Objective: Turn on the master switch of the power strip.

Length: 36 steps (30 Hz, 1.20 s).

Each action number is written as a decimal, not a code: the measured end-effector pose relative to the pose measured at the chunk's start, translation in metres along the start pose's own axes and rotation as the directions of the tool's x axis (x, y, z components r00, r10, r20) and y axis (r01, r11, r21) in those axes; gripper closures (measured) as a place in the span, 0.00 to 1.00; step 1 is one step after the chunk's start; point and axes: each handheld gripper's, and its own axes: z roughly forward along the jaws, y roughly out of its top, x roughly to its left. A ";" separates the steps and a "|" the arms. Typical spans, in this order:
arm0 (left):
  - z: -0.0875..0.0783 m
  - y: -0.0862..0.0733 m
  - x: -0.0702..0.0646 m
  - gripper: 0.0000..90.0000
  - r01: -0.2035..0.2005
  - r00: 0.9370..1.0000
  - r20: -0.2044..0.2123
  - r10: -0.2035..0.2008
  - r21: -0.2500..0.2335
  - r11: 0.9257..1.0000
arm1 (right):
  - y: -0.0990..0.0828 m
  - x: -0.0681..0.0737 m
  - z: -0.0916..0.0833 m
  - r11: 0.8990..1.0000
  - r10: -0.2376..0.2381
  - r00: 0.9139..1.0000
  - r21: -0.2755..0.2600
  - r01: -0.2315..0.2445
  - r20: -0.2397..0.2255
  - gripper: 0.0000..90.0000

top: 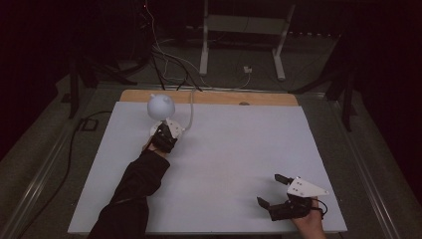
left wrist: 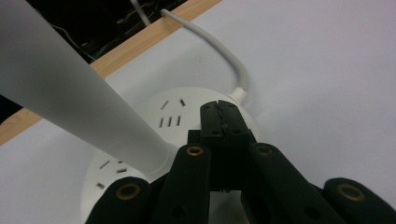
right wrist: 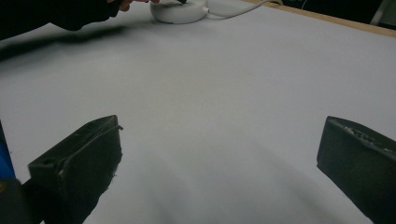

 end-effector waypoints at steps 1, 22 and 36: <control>0.000 0.000 0.000 1.00 0.000 1.000 0.000 0.000 0.000 1.000 | 0.000 0.000 0.000 1.000 0.001 1.000 0.001 -0.001 0.000 0.00; 0.003 0.006 0.005 1.00 -0.009 0.998 0.069 0.006 0.038 0.999 | -0.001 0.000 0.000 1.000 -0.004 1.000 0.009 0.004 -0.003 0.00; 0.005 0.009 -0.002 1.00 -0.117 0.993 0.030 0.115 0.072 0.991 | -0.001 0.002 0.001 1.000 -0.007 1.000 0.014 0.007 -0.005 0.00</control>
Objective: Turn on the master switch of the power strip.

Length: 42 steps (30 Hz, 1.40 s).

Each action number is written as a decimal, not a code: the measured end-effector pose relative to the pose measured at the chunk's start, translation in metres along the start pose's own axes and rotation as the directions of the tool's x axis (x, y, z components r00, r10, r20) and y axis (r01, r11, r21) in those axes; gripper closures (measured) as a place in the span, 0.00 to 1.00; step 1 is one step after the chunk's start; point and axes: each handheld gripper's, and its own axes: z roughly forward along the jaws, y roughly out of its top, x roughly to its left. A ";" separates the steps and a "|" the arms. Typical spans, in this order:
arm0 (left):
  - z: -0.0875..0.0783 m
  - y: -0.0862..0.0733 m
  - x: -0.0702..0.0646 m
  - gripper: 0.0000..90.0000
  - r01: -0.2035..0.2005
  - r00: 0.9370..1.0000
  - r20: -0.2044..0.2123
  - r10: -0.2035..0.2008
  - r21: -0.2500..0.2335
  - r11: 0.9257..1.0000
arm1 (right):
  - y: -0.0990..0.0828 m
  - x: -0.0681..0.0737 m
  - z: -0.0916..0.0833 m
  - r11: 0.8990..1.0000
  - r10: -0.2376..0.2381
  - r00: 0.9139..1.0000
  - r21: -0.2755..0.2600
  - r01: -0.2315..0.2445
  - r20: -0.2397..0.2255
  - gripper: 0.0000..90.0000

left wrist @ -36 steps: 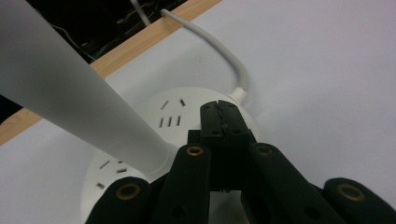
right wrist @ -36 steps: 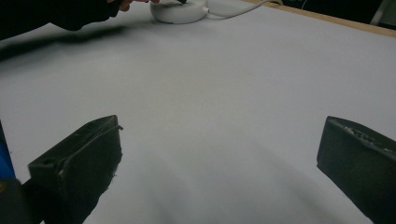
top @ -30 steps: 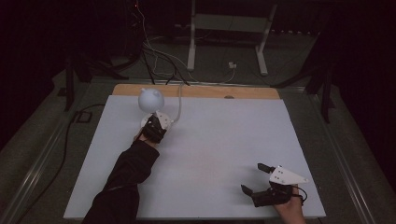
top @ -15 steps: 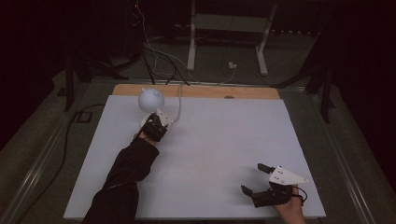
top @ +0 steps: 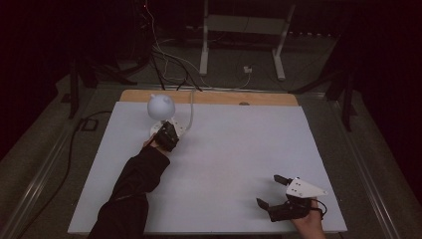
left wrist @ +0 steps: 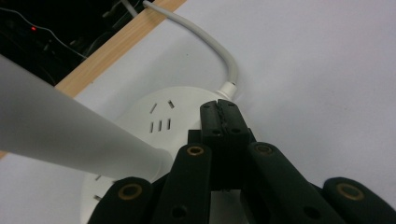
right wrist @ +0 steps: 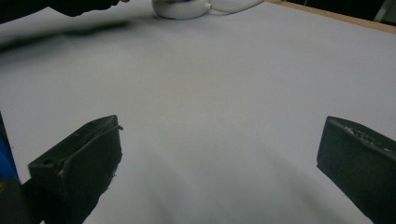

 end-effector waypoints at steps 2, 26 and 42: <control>0.000 0.002 -0.002 1.00 -0.018 1.000 -0.011 0.018 0.010 1.000 | 0.000 0.000 -0.001 1.000 -0.001 1.000 -0.001 0.001 0.000 0.00; -0.023 0.014 0.005 1.00 0.035 0.997 0.069 -0.032 -0.044 0.998 | 0.000 -0.001 -0.001 1.000 0.006 1.000 -0.004 -0.006 0.004 0.00; -0.039 0.012 0.007 0.65 0.113 0.982 0.156 -0.105 -0.043 0.993 | 0.000 0.000 0.000 1.000 0.004 1.000 0.000 -0.004 0.007 0.00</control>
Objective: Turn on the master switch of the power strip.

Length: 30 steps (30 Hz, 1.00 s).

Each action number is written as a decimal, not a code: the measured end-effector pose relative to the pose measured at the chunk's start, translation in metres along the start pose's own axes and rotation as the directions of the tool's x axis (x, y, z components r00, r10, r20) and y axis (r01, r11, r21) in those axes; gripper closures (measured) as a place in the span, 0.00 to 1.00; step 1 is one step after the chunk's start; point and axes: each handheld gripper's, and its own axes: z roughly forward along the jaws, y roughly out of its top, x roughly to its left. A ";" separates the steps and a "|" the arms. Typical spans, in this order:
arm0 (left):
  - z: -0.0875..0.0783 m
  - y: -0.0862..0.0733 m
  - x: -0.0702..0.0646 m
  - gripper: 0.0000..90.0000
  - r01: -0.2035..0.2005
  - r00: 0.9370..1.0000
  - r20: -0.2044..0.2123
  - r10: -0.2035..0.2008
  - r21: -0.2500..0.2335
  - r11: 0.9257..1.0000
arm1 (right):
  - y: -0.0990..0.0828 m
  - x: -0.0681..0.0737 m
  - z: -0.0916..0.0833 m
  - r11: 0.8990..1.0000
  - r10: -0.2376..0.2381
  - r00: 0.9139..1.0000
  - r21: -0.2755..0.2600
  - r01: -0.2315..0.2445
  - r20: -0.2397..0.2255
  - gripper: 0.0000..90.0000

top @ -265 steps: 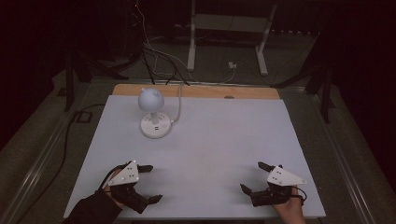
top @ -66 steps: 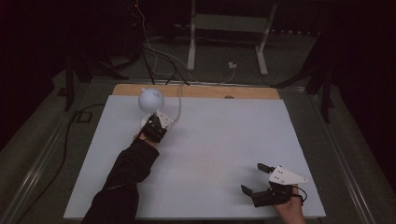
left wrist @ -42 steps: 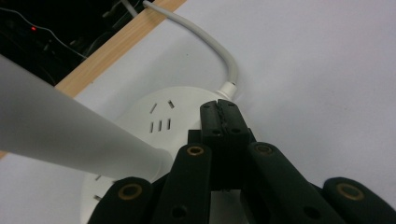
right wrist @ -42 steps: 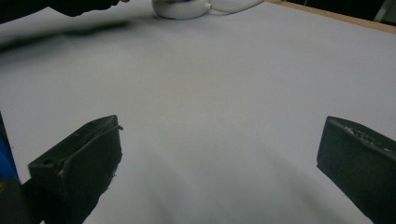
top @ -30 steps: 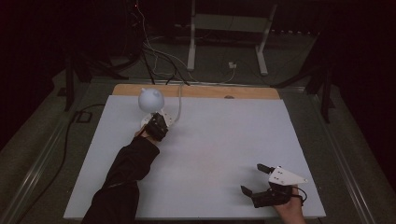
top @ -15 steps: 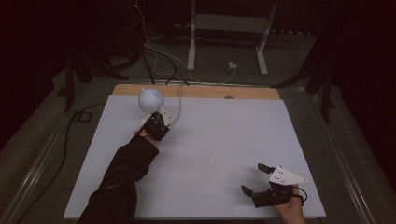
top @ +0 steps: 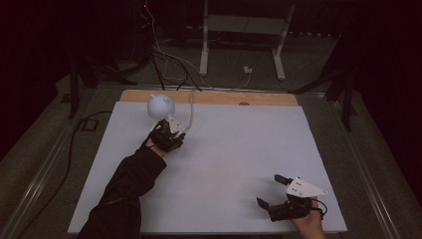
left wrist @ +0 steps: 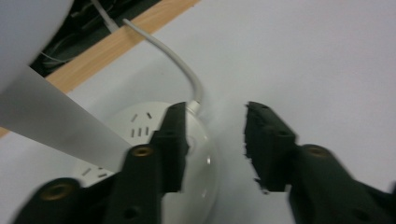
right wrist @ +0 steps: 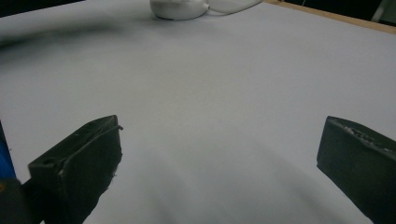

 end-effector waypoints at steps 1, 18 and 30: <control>0.000 0.000 0.000 0.61 0.000 1.000 0.000 0.000 0.000 1.000 | 0.000 0.000 0.000 1.000 0.000 1.000 -0.001 0.000 0.000 0.00; -0.012 0.000 -0.008 0.00 0.010 0.966 0.257 -0.030 0.076 0.997 | 0.000 -0.001 0.000 1.000 0.004 1.000 -0.005 -0.004 0.000 0.00; -0.037 -0.011 -0.008 0.00 -0.016 0.916 0.401 -0.003 0.043 0.999 | 0.000 0.000 0.000 1.000 0.004 1.000 -0.006 -0.004 -0.001 0.00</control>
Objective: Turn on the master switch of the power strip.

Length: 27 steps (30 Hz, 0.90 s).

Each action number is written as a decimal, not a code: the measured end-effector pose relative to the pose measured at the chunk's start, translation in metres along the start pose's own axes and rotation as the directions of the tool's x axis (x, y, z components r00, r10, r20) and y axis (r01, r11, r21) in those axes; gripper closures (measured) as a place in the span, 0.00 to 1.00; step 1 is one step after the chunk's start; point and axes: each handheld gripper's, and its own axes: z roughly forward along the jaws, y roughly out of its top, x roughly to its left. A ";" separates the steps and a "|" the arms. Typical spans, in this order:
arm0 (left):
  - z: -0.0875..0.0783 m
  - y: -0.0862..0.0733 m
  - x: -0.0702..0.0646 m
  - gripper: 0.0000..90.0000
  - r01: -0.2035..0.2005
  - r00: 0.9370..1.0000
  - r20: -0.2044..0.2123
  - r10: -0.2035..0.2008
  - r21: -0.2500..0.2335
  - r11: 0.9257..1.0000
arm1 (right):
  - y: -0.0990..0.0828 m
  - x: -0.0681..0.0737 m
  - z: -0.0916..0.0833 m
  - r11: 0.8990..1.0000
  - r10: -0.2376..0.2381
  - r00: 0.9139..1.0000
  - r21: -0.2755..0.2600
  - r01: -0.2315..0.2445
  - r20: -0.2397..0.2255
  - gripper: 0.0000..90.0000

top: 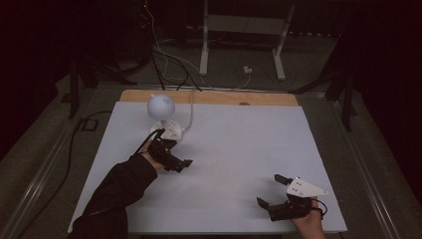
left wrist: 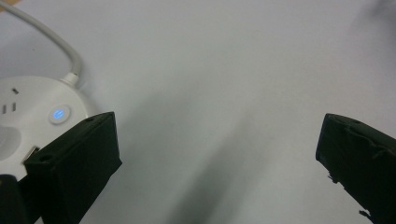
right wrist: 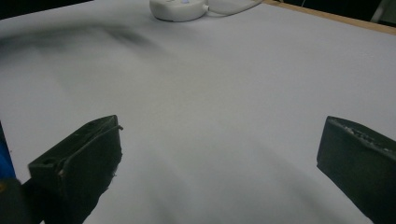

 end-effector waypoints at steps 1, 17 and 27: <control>-0.002 -0.001 0.000 0.00 0.001 1.000 0.003 -0.001 -0.002 1.000 | 0.000 0.000 0.000 1.000 0.001 1.000 0.000 -0.001 0.000 0.00; -0.021 -0.038 -0.014 0.00 -0.020 1.000 0.007 0.020 0.020 1.000 | 0.000 0.001 0.000 1.000 -0.006 1.000 0.002 0.006 0.004 0.00; -0.026 -0.064 -0.019 0.00 -0.019 1.000 0.008 0.019 0.018 1.000 | 0.000 0.001 0.000 1.000 -0.007 1.000 0.002 0.007 0.005 0.00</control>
